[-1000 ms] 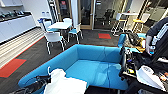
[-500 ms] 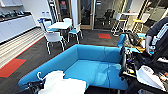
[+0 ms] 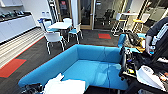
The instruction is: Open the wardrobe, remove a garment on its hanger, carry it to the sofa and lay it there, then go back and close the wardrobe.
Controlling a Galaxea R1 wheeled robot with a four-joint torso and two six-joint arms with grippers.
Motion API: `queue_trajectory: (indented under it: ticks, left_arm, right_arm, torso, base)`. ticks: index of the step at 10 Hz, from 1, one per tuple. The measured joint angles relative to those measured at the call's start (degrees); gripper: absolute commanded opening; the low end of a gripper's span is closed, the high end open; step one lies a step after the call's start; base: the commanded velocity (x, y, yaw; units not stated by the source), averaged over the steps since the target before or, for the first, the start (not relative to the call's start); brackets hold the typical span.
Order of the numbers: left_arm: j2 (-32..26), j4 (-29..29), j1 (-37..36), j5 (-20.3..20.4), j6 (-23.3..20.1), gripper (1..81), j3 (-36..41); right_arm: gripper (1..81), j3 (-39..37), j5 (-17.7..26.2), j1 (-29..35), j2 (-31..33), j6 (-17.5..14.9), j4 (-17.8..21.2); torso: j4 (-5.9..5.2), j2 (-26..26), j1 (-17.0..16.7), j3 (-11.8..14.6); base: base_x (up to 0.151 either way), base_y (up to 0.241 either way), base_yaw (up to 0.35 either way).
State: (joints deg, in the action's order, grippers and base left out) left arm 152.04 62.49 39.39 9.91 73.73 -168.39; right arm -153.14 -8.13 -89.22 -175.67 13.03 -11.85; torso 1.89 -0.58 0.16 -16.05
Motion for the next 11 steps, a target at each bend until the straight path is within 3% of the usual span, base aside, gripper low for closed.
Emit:
queue_trajectory:
  ticks: [5, 9, 11]
  left_arm:
    - [4.68, 1.18, 6.47, 3.01, -1.93, 81.1, -0.07]
    - [12.26, 14.14, 19.92, 12.14, -3.44, 81.1, 0.00]
    - [12.73, 21.64, 24.66, 16.96, -3.64, 81.1, -0.28]
  right_arm:
    - [81.1, 0.00, -0.02, 0.00, 0.00, -0.02, 0.00]
    - [81.1, -0.50, 0.00, 0.15, -0.05, 0.00, 0.00]
    - [81.1, -1.41, 0.00, 0.89, -0.13, 0.09, 0.00]
  torso:
    - [0.00, 0.00, 0.00, 0.00]
    - [0.00, -0.02, -0.02, 0.02]
    - [0.00, -0.02, -0.05, 0.04]
  base:
    - [0.000, 0.000, 0.000]
    - [0.000, 0.000, 0.000]
    - [0.000, 0.000, 0.000]
